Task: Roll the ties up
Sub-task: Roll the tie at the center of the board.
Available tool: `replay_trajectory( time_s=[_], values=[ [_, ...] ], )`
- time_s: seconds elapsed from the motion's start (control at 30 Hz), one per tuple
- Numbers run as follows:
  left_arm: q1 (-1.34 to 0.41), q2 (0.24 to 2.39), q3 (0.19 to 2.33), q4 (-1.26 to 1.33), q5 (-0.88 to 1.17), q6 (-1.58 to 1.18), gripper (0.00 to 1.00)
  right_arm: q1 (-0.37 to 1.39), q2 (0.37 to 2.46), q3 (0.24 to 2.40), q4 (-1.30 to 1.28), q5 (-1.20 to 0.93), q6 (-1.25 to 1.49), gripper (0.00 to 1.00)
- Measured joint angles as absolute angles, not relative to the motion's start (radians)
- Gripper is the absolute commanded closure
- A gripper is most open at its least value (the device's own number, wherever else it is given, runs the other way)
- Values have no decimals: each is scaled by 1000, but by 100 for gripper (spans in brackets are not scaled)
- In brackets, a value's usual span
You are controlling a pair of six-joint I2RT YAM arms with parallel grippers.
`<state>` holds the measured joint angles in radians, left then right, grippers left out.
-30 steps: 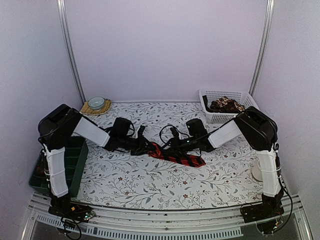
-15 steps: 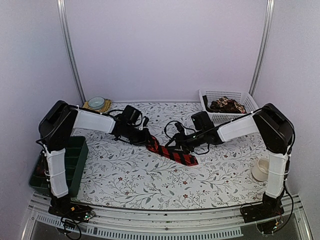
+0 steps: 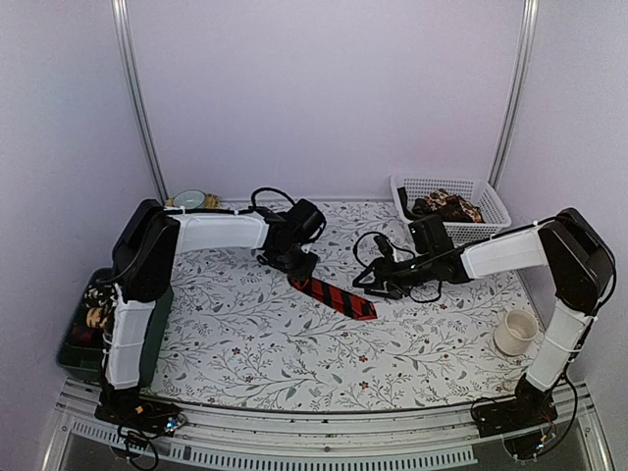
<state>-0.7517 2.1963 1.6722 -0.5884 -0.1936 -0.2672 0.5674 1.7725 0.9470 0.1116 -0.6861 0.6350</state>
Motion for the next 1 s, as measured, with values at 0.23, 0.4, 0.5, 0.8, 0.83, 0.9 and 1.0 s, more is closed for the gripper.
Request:
replay_trajectory(
  time_s=[0.23,0.4,0.5,0.8,0.83,0.9,1.0],
  values=[
    [-865,2281,1784,-703,-471,-209,93,543,1773,929,115,-691,640,44],
    [-922,2331,1832,-749,-616,-184,89,520,1773,928,120,-692,648,44],
    [-946,2354,1855,-770,-667,-172,85,503,1773,920,124,-694,651,44],
    [-983,2394,1901,-815,-727,-134,82,464,1773,904,128,-696,657,44],
    [-989,2402,1908,-822,-739,-128,82,464,1773,904,128,-698,657,44],
    [-1003,2418,1922,-836,-764,-115,82,464,1773,904,128,-699,658,44],
    [-1022,2431,1925,-848,-796,-93,77,464,1773,904,130,-706,658,44]
  ],
)
